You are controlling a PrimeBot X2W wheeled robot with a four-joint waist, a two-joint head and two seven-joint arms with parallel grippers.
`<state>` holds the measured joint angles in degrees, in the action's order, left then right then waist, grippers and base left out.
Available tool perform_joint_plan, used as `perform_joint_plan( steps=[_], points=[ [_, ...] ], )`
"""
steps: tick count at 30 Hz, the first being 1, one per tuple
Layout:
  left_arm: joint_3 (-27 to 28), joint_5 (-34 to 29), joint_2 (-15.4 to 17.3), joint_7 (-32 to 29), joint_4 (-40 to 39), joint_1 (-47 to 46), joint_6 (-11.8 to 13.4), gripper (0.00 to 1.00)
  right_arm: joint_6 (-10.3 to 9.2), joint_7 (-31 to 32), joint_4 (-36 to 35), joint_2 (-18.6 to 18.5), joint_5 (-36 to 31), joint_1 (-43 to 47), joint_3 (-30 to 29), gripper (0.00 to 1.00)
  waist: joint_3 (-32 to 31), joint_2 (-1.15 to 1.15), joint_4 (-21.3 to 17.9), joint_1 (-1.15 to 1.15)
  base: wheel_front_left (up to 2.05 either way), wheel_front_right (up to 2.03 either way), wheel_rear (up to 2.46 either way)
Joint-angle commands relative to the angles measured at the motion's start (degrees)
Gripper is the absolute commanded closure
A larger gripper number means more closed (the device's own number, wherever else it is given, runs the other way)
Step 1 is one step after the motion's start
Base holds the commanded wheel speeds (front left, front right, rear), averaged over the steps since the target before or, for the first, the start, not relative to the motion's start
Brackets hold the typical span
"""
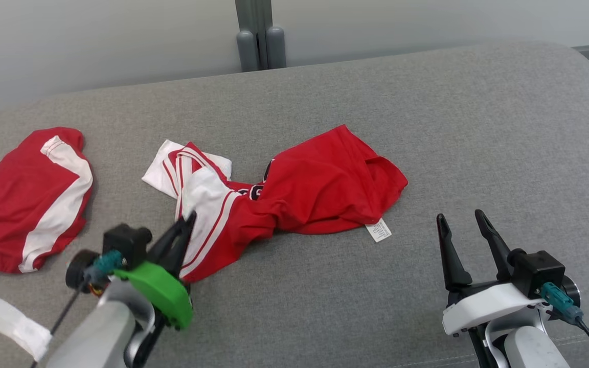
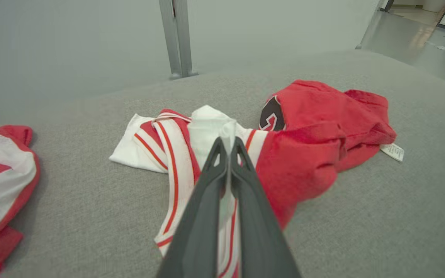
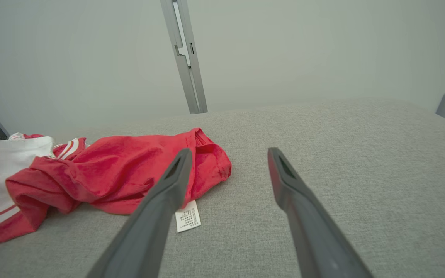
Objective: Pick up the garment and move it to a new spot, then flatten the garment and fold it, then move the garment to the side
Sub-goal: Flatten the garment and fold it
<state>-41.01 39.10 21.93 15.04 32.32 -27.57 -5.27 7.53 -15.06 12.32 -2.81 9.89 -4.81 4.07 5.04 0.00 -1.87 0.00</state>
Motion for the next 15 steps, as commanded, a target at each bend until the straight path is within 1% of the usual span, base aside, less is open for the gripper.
perform_joint_plan(
  steps=[1,5,7,12,15],
  points=[
    [-1.02,-0.80,0.79,0.17,-2.22,3.44,0.76,1.00,-0.08,-0.17,-0.04,-0.14,0.22,0.68,-0.19,0.00,-0.56,0.00,0.92,0.00,0.00,0.00,0.00],
    [-3.62,-0.54,1.09,-1.25,-8.09,11.01,2.38,1.00,-0.08,-0.17,0.07,-0.15,0.20,0.95,-0.30,0.00,-0.57,0.00,1.98,0.00,0.00,0.00,0.00],
    [-4.51,0.15,1.13,-1.97,-9.82,14.09,3.00,1.00,-0.08,-0.17,0.06,-0.13,0.18,1.00,-0.32,0.00,-0.59,0.00,2.49,0.00,0.00,0.00,0.00],
    [-6.07,1.14,1.17,-3.32,-11.85,19.43,4.62,1.00,-0.08,-0.17,0.51,-0.13,0.17,0.72,-0.15,0.00,-0.76,0.00,3.16,0.00,0.00,0.00,0.00],
    [-7.01,1.75,0.94,-4.23,-11.82,21.93,4.93,1.00,-0.08,-0.17,0.78,-0.14,0.20,0.70,-0.09,0.00,-0.90,0.00,3.47,0.00,0.00,0.00,0.00]
  ],
)
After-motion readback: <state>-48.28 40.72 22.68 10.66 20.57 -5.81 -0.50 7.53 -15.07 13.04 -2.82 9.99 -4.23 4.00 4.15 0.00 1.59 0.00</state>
